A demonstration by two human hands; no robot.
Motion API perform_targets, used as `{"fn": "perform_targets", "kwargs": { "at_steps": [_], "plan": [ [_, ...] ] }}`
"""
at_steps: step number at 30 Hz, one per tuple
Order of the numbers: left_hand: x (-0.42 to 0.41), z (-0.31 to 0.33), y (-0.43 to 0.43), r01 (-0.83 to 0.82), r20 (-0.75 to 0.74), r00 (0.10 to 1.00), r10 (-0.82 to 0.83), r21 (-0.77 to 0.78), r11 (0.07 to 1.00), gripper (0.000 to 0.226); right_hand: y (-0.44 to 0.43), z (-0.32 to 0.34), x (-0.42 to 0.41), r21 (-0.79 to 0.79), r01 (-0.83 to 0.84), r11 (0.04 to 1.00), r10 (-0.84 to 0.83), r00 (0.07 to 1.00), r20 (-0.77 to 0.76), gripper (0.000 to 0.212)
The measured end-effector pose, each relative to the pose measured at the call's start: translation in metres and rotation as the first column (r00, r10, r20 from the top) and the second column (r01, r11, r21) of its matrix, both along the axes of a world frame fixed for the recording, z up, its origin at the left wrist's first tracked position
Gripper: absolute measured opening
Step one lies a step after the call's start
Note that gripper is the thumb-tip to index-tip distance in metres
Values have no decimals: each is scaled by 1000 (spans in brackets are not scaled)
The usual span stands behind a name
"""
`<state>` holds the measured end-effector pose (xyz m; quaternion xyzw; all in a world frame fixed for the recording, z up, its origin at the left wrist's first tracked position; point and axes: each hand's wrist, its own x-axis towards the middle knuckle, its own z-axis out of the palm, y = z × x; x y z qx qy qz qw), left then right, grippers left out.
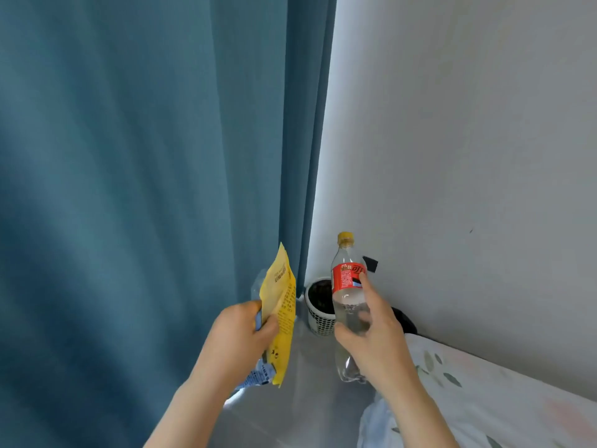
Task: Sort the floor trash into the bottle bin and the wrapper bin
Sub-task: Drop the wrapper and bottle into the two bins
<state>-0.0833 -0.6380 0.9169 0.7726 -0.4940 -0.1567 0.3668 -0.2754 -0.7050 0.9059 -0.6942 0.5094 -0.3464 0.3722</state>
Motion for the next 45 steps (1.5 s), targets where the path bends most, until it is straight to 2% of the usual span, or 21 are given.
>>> {"fn": "perform_targets", "kwargs": {
  "at_steps": [6, 12, 16, 35, 41, 45],
  "plan": [
    [32, -7, -89, 103, -39, 994, -101, 49, 994, 43, -73, -7, 22, 14, 73, 997, -72, 997, -36, 85],
    [54, -12, -168, 181, -25, 983, -180, 49, 982, 47, -141, -14, 38, 88, 126, 988, -115, 986, -118, 88],
    [63, -30, -216, 226, -50, 974, -222, 84, 971, 42, -187, -27, 40, 133, 163, 978, -140, 976, -169, 78],
    [67, -84, -476, 145, 22, 987, -158, 281, 949, 44, -460, -105, 26, 425, 169, 889, -14, 939, -343, 53],
    [93, -111, -556, 217, -2, 973, -230, 333, 918, 45, -527, -142, 55, 502, 185, 845, 30, 920, -390, 59],
    [115, -135, -603, 258, -26, 963, -269, 387, 885, 45, -565, -172, 77, 560, 207, 802, 64, 903, -426, 71]
  ]
}}
